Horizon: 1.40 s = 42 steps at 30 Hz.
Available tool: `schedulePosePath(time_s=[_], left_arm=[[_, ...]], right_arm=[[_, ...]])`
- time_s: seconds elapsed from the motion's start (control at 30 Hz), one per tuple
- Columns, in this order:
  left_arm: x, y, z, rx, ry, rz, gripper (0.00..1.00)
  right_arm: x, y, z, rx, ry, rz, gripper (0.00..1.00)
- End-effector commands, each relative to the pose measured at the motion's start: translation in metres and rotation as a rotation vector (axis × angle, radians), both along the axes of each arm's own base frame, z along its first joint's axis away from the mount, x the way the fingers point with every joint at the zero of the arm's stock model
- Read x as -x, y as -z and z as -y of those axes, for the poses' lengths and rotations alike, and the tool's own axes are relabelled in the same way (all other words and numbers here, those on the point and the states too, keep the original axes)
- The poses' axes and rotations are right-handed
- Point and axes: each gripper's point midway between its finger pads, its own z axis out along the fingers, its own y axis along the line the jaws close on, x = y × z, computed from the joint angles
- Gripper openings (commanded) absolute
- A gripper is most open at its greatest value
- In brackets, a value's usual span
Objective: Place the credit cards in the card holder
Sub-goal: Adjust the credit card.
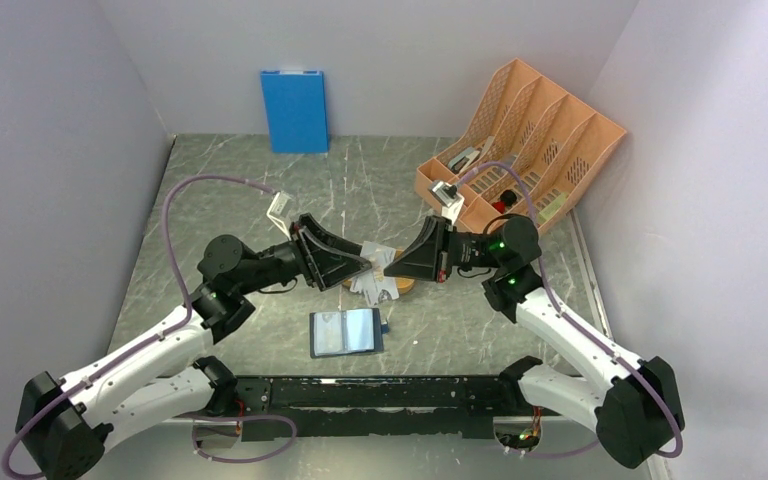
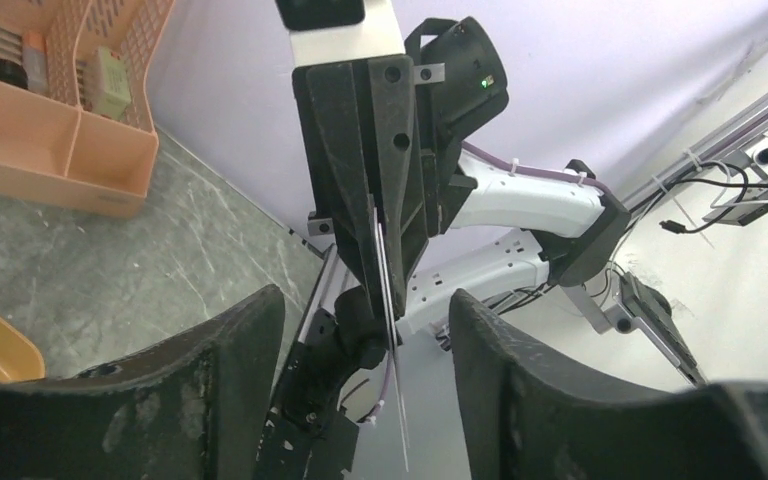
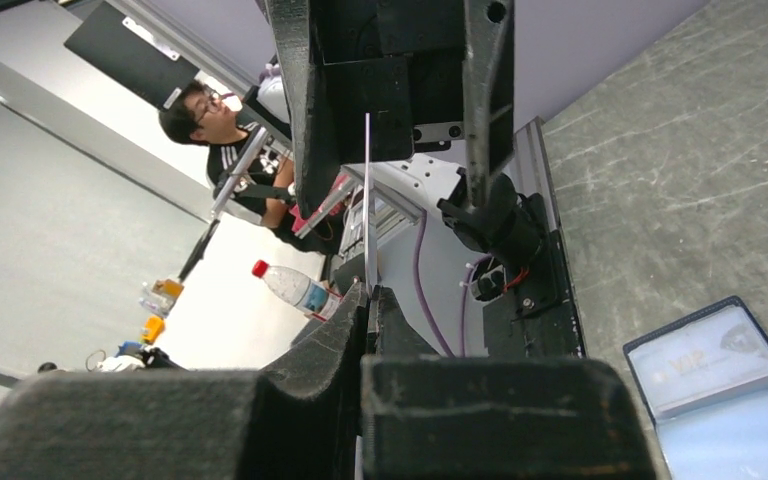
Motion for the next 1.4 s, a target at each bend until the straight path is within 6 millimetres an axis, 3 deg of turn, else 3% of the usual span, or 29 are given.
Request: schedulePosePath(time_s=[0.0, 0.1, 0.47, 0.53, 0.73, 0.9, 1.17, 1.37], left_arm=[[0.012, -0.014, 0.003, 0.009, 0.069, 0.021, 0.68], [0.014, -0.017, 0.004, 0.018, 0.087, 0.023, 0.66], [0.007, -0.027, 0.01, 0.033, 0.092, -0.002, 0.44], [0.008, -0.026, 0.011, 0.029, 0.101, -0.001, 0.37], [0.009, -0.016, 0.012, 0.002, 0.107, -0.014, 0.31], [0.007, -0.008, 0.011, -0.025, 0.092, -0.03, 0.06], [-0.032, 0.011, -0.006, -0.093, -0.177, -0.108, 0.05], [-0.05, 0.012, -0.013, -0.076, -0.282, -0.136, 0.05]], right_arm=[[0.004, -0.006, 0.0, 0.014, -0.002, 0.063, 0.0], [0.004, -0.006, 0.0, 0.015, -0.005, 0.065, 0.0], [0.004, 0.004, -0.001, 0.065, -0.01, 0.089, 0.0], [0.005, 0.004, -0.001, 0.066, -0.008, 0.09, 0.0], [0.004, 0.005, -0.001, 0.066, 0.004, 0.088, 0.0], [0.002, 0.005, -0.001, 0.06, 0.011, 0.079, 0.0], [0.004, 0.021, -0.001, 0.078, 0.007, 0.029, 0.0], [0.005, 0.029, 0.0, 0.095, 0.007, 0.012, 0.0]])
